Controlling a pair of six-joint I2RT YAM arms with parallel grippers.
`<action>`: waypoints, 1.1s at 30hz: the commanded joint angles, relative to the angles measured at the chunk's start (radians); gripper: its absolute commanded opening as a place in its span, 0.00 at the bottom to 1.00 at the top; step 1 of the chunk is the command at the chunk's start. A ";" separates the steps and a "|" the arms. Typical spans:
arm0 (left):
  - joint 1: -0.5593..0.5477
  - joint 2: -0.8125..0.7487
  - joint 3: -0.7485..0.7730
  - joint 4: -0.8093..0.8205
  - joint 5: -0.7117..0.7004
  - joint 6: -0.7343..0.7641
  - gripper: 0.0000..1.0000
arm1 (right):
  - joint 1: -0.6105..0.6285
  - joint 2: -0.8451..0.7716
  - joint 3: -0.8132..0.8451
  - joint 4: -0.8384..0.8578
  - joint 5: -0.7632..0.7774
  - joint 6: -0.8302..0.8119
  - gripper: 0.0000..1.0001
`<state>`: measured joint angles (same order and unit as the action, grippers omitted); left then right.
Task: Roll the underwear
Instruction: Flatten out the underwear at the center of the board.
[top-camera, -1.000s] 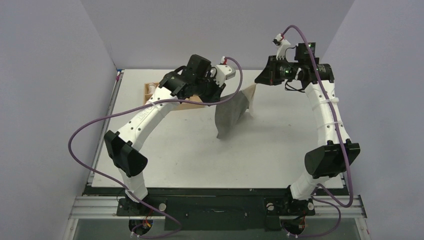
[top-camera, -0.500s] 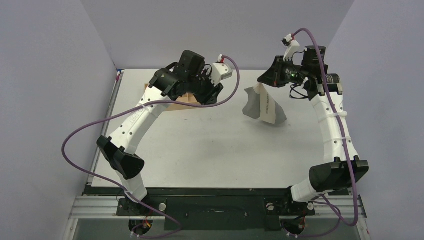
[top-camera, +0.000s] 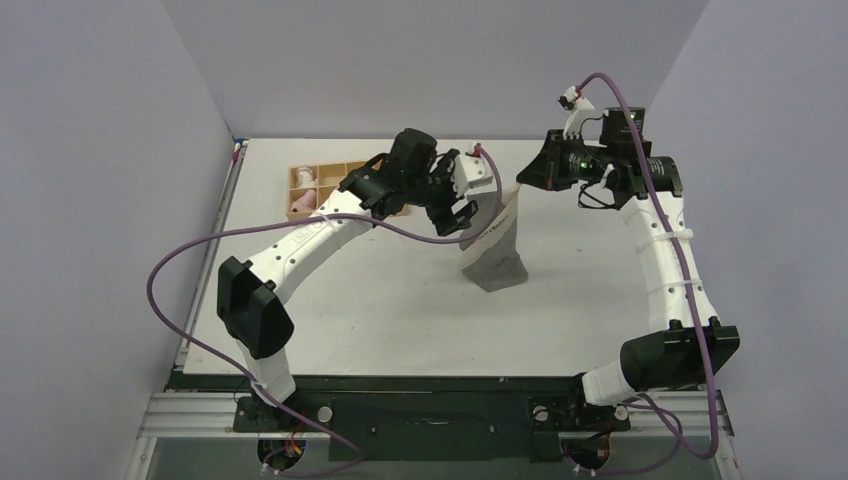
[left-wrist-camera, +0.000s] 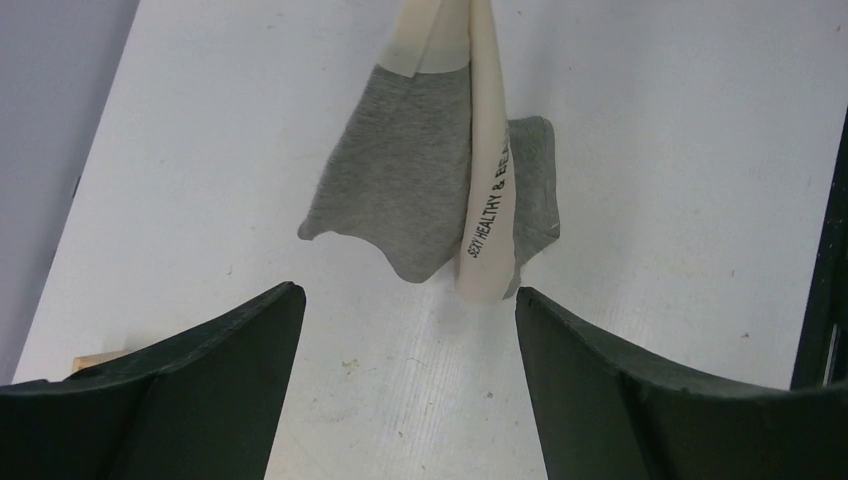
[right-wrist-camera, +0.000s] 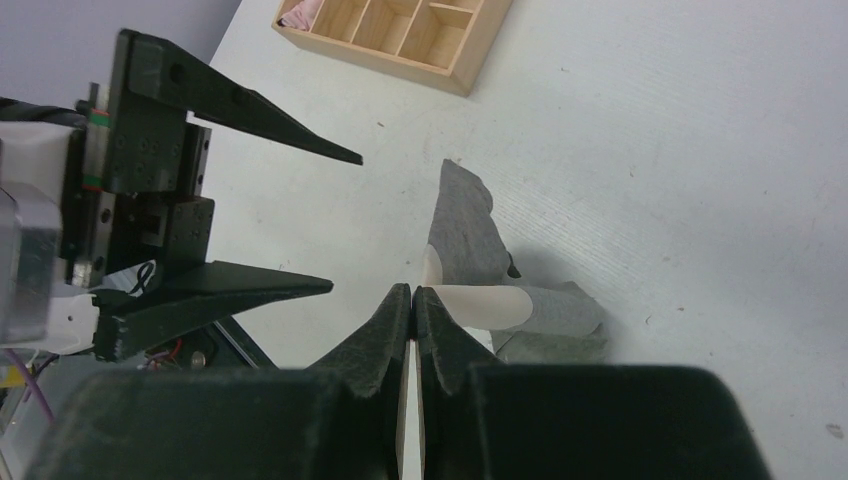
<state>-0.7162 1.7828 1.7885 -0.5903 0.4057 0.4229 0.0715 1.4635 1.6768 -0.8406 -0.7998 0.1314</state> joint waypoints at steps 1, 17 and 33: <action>-0.014 0.033 -0.009 0.117 0.049 0.153 0.76 | -0.006 -0.045 -0.020 0.012 0.002 -0.015 0.00; 0.027 0.253 0.160 0.117 0.247 0.358 0.77 | -0.006 -0.101 -0.085 0.000 0.001 -0.038 0.00; 0.046 0.307 0.174 0.022 0.435 0.372 0.58 | -0.017 -0.098 -0.088 -0.011 -0.004 -0.050 0.00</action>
<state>-0.6647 2.0838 1.9316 -0.5377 0.7307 0.7727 0.0639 1.3891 1.5734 -0.8696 -0.7959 0.0914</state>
